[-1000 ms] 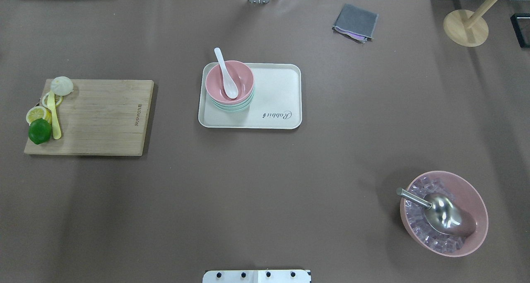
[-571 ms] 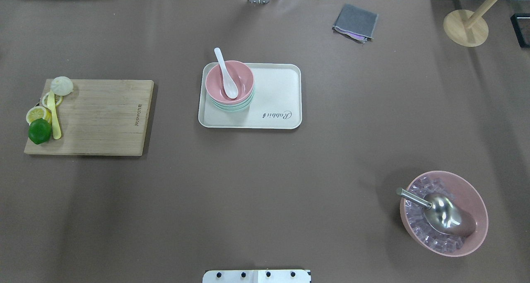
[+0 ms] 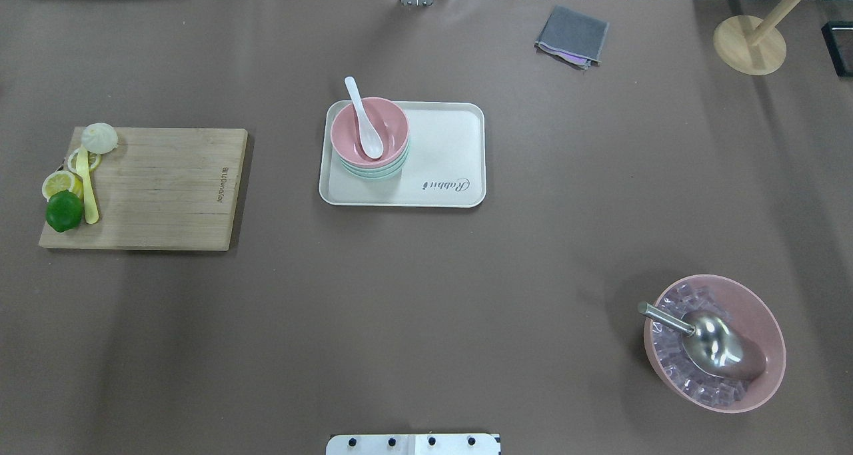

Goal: Stack pink bowl on green and place spoon

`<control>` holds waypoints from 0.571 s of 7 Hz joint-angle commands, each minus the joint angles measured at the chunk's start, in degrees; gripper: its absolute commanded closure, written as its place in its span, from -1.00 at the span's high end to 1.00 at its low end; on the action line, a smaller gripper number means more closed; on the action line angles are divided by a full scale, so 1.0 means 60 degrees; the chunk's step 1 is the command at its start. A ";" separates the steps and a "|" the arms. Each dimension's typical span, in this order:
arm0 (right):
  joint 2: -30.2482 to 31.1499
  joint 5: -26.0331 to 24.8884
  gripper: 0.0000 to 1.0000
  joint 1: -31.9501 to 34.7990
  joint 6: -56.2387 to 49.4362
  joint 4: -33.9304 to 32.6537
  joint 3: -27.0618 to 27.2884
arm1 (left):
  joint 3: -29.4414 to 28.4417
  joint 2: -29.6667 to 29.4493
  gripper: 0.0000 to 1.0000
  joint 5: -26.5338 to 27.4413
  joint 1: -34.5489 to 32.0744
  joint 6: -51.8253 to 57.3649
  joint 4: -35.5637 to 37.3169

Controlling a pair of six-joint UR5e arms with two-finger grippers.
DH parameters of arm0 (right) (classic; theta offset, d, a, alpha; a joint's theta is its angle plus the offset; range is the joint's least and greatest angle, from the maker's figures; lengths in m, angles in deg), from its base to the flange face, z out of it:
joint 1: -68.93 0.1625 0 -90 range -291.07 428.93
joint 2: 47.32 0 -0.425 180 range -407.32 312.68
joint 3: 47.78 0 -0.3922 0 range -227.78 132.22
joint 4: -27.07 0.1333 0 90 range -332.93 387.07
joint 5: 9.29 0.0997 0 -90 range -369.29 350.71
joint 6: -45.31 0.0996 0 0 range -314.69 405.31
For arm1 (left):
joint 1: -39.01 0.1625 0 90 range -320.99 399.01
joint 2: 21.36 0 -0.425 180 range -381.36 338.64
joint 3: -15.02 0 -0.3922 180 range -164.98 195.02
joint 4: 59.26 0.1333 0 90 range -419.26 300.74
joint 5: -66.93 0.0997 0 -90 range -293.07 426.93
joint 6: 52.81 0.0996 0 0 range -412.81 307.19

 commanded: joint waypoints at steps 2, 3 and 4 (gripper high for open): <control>0.0042 0.0015 1.00 -0.0010 0.0000 -0.0028 -0.0039 | 0.0093 0.0014 0.96 -0.0012 -0.0011 0.0002 -0.0002; 0.0056 0.0015 1.00 -0.0010 -0.0015 -0.0029 -0.0039 | 0.0122 0.0028 0.96 0.0002 -0.0025 0.0002 -0.0002; 0.0057 0.0015 1.00 -0.0010 -0.0015 -0.0014 -0.0024 | 0.0122 0.0029 0.96 0.0002 -0.0040 0.0017 -0.0002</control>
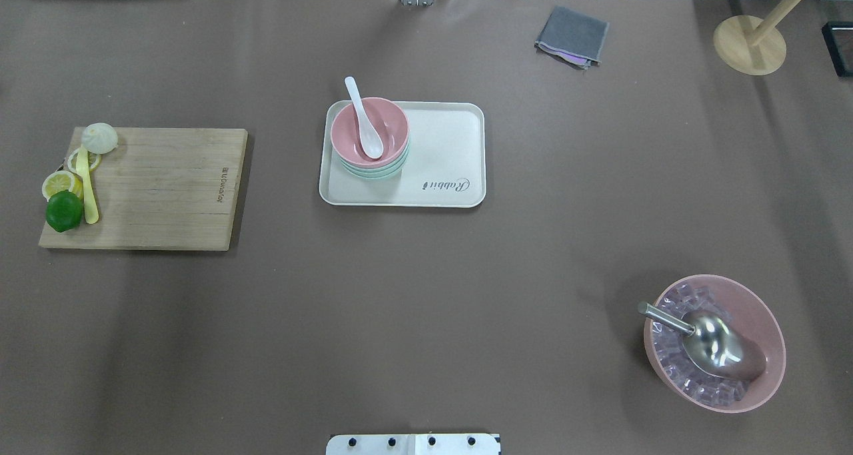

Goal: Stack pink bowl on green and place spoon

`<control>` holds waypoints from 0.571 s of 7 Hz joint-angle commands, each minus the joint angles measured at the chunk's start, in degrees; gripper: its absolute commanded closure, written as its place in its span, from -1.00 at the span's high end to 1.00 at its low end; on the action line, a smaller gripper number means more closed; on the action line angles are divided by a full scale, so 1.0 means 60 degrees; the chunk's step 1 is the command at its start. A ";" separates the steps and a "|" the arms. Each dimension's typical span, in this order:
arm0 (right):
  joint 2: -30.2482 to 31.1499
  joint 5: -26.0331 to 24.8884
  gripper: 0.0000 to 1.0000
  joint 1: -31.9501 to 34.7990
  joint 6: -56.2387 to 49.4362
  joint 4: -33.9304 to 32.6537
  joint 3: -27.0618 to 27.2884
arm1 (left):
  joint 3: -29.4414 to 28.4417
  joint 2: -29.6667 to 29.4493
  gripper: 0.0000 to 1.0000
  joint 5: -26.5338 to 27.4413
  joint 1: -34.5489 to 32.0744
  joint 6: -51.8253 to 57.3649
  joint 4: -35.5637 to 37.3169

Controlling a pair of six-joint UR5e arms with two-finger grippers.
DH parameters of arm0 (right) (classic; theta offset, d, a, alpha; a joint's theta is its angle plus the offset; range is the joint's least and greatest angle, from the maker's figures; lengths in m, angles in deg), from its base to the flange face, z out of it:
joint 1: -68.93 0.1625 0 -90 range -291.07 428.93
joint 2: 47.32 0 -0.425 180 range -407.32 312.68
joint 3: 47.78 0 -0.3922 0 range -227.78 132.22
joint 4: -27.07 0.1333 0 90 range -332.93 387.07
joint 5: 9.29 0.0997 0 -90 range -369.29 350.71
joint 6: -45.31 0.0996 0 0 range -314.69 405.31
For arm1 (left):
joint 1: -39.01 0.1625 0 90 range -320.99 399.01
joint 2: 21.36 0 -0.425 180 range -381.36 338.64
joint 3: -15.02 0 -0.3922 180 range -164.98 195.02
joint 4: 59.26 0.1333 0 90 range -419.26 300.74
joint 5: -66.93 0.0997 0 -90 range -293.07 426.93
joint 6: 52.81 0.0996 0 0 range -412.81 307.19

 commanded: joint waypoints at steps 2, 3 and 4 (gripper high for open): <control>0.0008 0.0001 1.00 -0.0015 -0.0137 0.0049 0.0128 | 0.0011 0.0078 0.96 0.0004 -0.0058 0.0011 0.0000; 0.0240 0.0131 1.00 -0.0015 -0.0137 0.0093 0.0114 | 0.0055 0.0122 0.96 0.0018 -0.0058 0.0011 0.0000; 0.0170 0.0191 1.00 -0.0015 -0.0137 0.0108 0.0114 | 0.0070 0.0137 0.96 0.0004 -0.0058 0.0011 0.0000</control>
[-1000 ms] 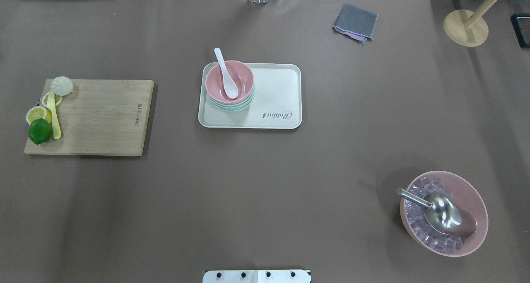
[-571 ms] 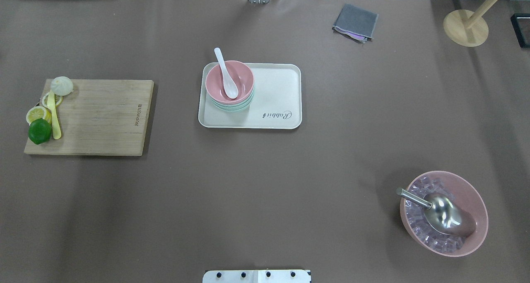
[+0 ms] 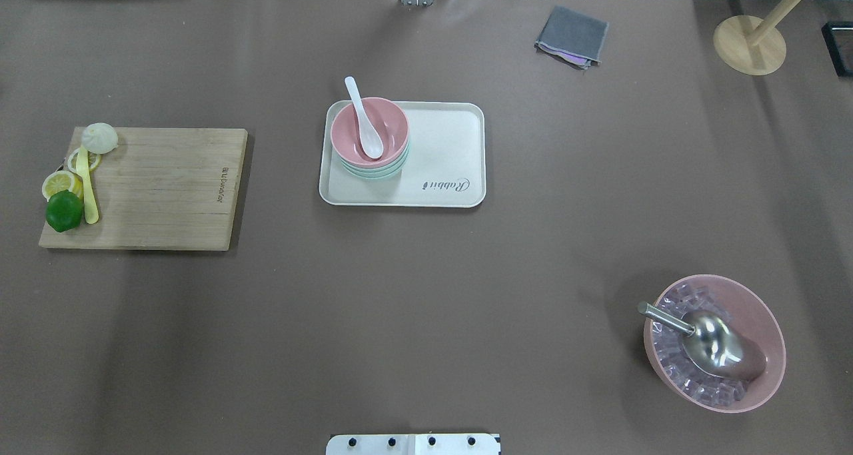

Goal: Stack pink bowl on green and place spoon

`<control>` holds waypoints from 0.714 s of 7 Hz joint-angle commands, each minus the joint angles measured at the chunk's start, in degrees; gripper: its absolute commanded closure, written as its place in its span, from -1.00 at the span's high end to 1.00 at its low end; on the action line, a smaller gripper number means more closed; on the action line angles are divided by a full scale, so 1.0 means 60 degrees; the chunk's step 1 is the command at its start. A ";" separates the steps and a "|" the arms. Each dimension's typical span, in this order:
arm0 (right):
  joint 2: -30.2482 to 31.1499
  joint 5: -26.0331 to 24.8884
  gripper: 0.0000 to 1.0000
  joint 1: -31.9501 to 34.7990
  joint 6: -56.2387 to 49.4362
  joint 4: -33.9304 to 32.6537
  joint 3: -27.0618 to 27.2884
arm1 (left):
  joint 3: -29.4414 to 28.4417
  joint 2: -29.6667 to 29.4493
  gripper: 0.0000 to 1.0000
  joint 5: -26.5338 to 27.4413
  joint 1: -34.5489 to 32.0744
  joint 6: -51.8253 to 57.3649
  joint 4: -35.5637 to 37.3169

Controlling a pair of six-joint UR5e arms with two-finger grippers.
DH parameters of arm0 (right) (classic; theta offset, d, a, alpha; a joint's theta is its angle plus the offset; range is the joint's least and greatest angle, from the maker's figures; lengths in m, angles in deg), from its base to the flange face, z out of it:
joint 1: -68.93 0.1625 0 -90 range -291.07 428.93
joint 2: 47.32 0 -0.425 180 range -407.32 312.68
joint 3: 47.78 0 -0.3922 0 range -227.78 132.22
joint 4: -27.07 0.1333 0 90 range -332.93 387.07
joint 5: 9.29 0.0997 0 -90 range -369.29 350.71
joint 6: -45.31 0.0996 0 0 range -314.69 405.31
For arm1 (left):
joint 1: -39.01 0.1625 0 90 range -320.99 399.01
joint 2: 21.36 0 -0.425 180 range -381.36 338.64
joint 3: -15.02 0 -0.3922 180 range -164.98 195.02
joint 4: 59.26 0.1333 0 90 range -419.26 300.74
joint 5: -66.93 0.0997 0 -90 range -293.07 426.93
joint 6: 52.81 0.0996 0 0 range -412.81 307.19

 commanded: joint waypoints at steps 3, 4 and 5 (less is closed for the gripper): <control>0.0106 -0.0044 1.00 -0.0001 -0.0022 0.0029 -0.0037 | 0.0098 0.0104 0.96 -0.0006 -0.0005 0.0000 0.0000; 0.0092 -0.0044 1.00 -0.0001 -0.0022 0.0029 -0.0037 | 0.0113 0.0104 0.96 -0.0006 -0.0005 0.0000 0.0000; 0.0063 -0.0044 1.00 -0.0001 0.0079 0.0029 -0.0037 | 0.0142 0.0104 0.96 -0.0006 -0.0005 0.0014 0.0000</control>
